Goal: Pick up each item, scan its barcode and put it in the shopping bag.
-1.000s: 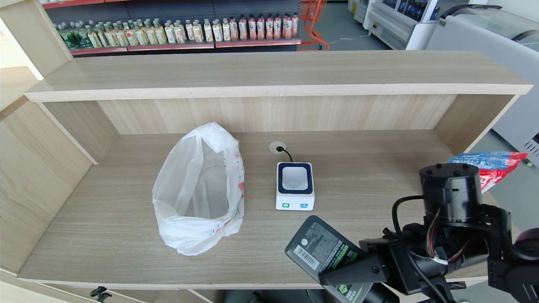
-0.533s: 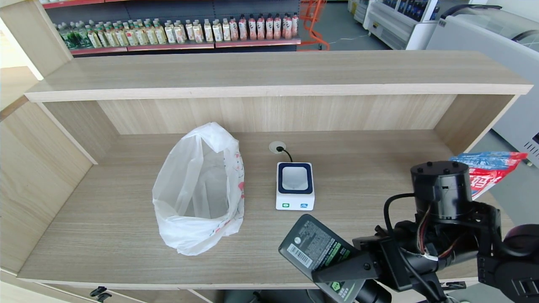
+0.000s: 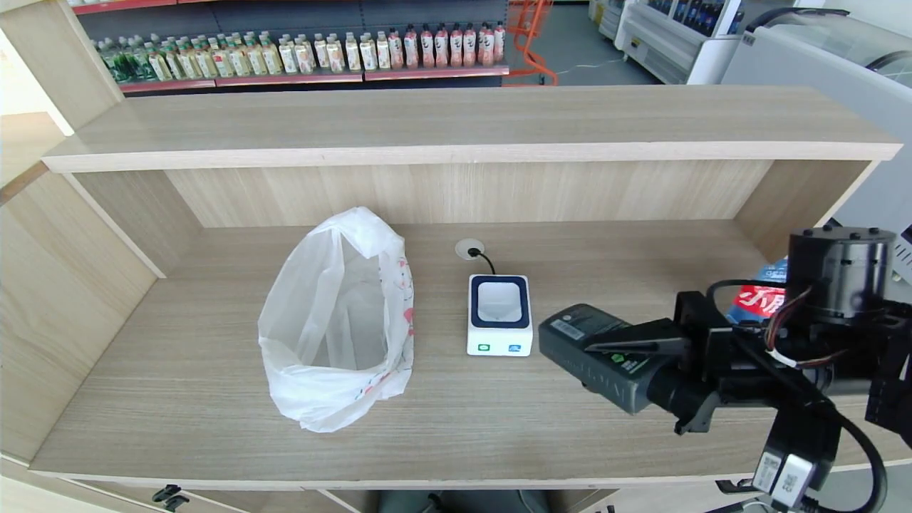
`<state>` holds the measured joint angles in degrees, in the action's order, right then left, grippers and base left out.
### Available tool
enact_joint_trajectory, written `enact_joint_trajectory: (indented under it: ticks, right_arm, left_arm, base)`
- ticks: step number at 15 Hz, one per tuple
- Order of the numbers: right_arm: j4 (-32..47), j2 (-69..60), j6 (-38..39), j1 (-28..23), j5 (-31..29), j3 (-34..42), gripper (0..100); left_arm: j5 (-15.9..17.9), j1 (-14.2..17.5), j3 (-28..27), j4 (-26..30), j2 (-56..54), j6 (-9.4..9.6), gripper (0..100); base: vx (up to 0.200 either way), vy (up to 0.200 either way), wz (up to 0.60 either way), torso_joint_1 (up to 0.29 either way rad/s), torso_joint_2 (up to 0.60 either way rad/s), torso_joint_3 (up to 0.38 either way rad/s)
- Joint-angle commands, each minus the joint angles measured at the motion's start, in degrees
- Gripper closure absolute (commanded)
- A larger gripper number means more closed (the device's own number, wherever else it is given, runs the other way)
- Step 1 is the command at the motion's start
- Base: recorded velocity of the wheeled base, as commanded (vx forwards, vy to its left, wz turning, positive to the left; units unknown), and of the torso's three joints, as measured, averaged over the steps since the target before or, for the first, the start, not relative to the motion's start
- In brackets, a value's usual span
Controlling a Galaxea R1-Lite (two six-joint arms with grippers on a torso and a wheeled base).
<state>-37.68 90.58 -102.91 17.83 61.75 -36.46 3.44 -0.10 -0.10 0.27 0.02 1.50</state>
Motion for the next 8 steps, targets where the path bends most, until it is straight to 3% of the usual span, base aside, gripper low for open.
enact_joint_trajectory:
  ticks: [1,2,3,4,6,8]
  right_arm:
    - [2.2,-11.1,15.4,-29.3,1.8,2.4,100]
    - [4.4,-11.9,18.3,-30.1,2.8,3.9,100]
    - [12.0,-13.9,30.8,-32.9,5.3,4.5,100]
    - [13.0,-14.7,37.8,-34.7,5.3,4.0,100]
    - [13.2,-15.6,62.3,-36.0,3.9,1.7,100]
    - [12.7,-16.0,94.1,-30.8,-2.1,-1.7,100]
  left_arm:
    - [0.0,0.0,0.0,0.0,0.0,-0.01,0]
    - [0.0,0.0,0.0,0.0,0.1,-0.01,0]
    - [0.0,0.0,0.0,0.0,0.0,-0.01,0]
    - [0.0,0.0,0.0,0.0,0.0,-0.01,0]
    - [0.0,0.0,0.0,0.0,0.0,-0.01,0]
    - [0.0,0.0,0.0,0.0,0.0,-0.01,0]
  base:
    - [0.0,0.0,0.0,0.0,0.0,0.0]
    - [0.0,0.0,0.0,0.0,0.0,0.0]
    - [0.0,0.0,0.0,0.0,0.0,0.0]
    - [0.0,0.0,0.0,0.0,0.0,0.0]
    - [0.0,0.0,0.0,0.0,0.0,0.0]
    - [0.0,0.0,0.0,0.0,0.0,0.0]
